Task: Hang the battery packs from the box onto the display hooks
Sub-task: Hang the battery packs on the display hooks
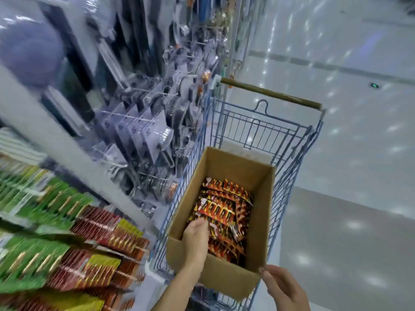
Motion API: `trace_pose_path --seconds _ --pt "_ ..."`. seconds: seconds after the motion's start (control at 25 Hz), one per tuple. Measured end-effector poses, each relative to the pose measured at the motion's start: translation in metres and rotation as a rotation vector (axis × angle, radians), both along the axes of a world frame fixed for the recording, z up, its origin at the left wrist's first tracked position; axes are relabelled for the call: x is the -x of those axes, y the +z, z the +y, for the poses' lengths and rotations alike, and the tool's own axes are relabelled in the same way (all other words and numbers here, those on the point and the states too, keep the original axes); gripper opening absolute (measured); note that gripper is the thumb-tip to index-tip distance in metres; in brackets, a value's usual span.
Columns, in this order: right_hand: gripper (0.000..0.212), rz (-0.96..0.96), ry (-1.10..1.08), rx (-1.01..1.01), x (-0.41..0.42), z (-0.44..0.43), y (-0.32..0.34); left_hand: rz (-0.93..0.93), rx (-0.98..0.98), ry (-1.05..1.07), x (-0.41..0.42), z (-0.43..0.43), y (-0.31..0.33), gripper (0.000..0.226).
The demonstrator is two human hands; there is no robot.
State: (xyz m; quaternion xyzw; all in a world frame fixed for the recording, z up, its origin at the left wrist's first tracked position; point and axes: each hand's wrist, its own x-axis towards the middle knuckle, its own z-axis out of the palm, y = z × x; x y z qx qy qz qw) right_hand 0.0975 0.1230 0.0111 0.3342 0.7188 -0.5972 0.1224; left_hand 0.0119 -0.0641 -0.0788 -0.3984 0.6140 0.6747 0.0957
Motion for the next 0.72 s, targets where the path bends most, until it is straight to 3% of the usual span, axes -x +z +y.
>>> trace_pose_path --seconds 0.28,0.4,0.56,0.72 --pt "0.004 -0.091 0.061 -0.006 0.067 0.002 -0.011 -0.403 -0.101 0.171 0.119 0.005 -0.111 0.02" --pt "0.003 -0.144 0.104 0.01 0.092 0.007 -0.026 -0.548 -0.195 0.213 0.15 0.012 -0.159 0.039" --pt "0.011 -0.21 0.204 0.063 0.118 0.01 -0.038 -0.674 -0.147 0.188 0.176 0.018 -0.247 0.07" --pt "0.007 -0.234 0.214 0.104 0.14 0.021 -0.045 -0.792 0.022 0.136 0.198 0.032 -0.212 0.068"
